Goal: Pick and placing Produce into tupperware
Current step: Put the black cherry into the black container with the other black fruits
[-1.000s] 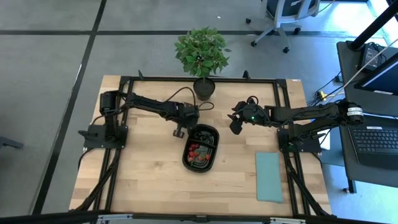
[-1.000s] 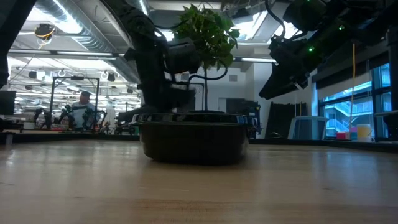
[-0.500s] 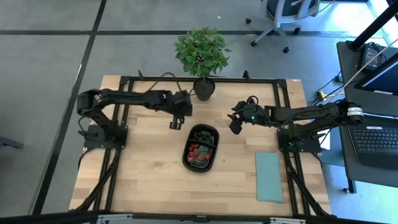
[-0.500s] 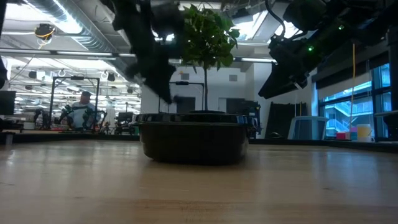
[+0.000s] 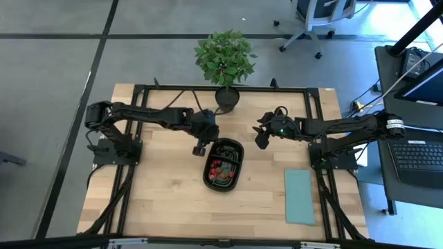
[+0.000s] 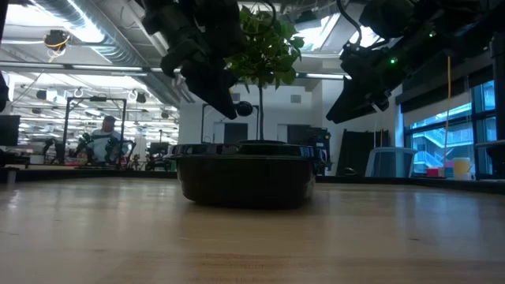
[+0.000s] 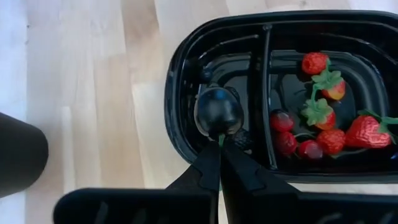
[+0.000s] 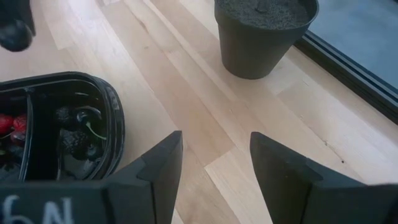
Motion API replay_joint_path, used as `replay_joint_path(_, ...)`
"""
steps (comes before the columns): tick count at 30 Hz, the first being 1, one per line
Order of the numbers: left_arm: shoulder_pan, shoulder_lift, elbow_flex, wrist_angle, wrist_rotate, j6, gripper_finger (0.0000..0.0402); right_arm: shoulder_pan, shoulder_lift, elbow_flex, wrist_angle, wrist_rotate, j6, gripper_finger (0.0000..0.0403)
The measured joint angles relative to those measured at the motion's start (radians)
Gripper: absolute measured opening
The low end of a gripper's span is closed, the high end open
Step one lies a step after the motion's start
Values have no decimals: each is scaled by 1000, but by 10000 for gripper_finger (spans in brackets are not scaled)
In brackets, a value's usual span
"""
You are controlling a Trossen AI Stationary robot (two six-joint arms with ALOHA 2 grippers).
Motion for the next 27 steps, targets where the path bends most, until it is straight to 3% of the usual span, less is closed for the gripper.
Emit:
replay_joint_path(15,-39,91,3,129,-1,-53,0,0,0,0,-12,-1,3,191)
replay_joint_path(27,-72,202,1,114,-7,-101,0,3,3,0,-18,-4,5,191)
